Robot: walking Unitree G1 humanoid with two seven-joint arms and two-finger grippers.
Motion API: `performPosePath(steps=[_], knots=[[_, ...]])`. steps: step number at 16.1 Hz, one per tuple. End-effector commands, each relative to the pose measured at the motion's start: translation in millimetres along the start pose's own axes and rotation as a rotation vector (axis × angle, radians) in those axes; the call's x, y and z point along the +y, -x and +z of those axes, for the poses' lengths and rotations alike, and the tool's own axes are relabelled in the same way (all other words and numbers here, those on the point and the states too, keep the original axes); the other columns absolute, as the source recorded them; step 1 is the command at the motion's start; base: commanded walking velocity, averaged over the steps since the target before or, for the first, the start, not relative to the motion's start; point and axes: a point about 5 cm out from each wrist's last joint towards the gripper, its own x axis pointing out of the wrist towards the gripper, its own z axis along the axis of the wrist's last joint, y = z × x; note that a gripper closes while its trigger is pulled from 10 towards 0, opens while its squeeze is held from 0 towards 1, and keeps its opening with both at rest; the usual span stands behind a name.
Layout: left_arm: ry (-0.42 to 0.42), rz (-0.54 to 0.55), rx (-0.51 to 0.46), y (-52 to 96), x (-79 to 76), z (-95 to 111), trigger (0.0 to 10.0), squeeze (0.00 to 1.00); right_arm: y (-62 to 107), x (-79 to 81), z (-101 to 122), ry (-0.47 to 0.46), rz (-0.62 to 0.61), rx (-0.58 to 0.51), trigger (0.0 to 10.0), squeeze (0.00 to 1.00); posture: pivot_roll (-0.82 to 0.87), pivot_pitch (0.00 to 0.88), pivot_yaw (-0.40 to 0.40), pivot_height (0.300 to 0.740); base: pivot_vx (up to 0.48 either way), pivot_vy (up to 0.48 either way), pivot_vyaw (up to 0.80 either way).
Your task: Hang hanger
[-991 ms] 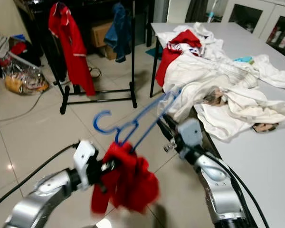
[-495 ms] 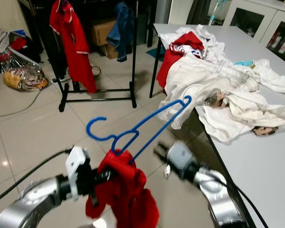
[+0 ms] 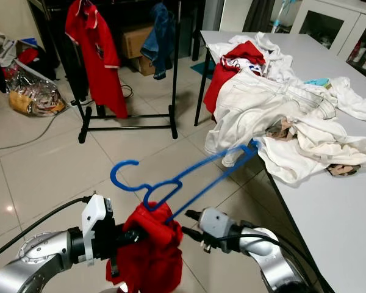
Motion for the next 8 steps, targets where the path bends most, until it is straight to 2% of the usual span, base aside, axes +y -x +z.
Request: performPosePath(steps=[1,2,4,5,6,8], knots=[[-0.011,-0.043,-0.002,-1.9,-1.9,3.7,10.0,0.0,-2.3,1.6,-0.2,0.041,0.02,0.003,10.0,1.0,0.02,0.0,-0.022,0.74,0.0,0.0,0.0],[-0.014,-0.05,0.003,-1.8,-1.8,3.1,10.0,0.0,-6.1,2.9,1.1,0.061,0.028,-0.005,10.0,0.43,0.02,0.0,-0.02,0.74,0.0,0.0,0.0],[-0.014,-0.052,0.003,-1.9,-1.4,3.0,10.0,0.0,-12.4,5.3,2.7,0.082,0.037,-0.012,10.0,0.05,0.02,0.0,-0.018,0.74,0.0,0.0,0.0],[-0.014,-0.053,0.002,-2.0,-1.4,3.0,10.0,0.0,-13.8,6.2,2.6,0.084,0.041,-0.014,10.0,0.05,0.02,0.0,-0.018,0.74,0.0,0.0,0.0],[-0.013,-0.056,0.001,-2.6,-1.5,3.1,10.0,0.0,-16.7,10.1,1.5,0.087,0.054,-0.01,10.0,0.0,0.02,0.0,-0.019,0.74,0.0,0.0,0.0],[-0.013,-0.062,-0.002,-4.2,-1.9,3.5,10.0,0.0,-23.4,20.7,-2.7,0.097,0.086,0.003,10.0,0.0,0.02,0.0,-0.019,0.74,0.0,0.0,0.0]])
